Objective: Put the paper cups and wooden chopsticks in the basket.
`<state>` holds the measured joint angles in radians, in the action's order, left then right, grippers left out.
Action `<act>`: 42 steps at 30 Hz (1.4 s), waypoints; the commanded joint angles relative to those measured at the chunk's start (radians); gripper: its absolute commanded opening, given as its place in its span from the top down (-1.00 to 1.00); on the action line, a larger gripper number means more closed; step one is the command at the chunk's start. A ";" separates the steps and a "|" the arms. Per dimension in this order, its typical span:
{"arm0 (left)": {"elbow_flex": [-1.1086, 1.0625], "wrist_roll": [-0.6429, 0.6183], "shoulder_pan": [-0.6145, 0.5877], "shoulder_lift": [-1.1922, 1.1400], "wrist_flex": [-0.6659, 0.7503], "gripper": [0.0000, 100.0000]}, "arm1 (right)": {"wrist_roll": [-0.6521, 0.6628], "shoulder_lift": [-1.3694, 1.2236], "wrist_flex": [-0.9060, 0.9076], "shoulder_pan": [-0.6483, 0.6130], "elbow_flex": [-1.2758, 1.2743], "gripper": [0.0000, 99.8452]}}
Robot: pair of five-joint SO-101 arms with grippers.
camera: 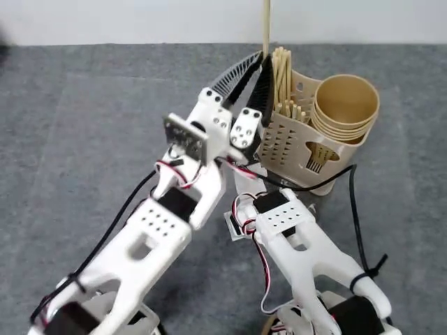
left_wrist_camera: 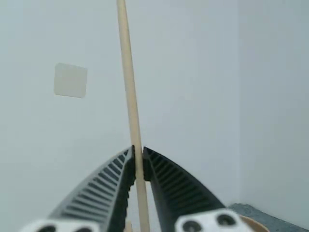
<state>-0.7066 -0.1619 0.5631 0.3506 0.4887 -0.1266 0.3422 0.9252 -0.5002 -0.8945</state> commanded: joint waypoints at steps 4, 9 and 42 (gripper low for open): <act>0.166 -0.011 -0.008 -0.132 0.068 0.98 | -0.005 0.030 -0.016 -0.001 0.003 0.98; 0.259 -0.011 -0.028 -0.219 0.068 0.98 | -0.005 0.030 -0.016 -0.001 0.003 0.98; 0.266 -0.114 -0.086 -0.199 -0.120 0.72 | -0.003 0.033 -0.012 0.001 0.002 0.98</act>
<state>-0.4473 -0.2662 0.5017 0.0069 0.4273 -0.1266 0.3422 0.9252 -0.5002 -0.8945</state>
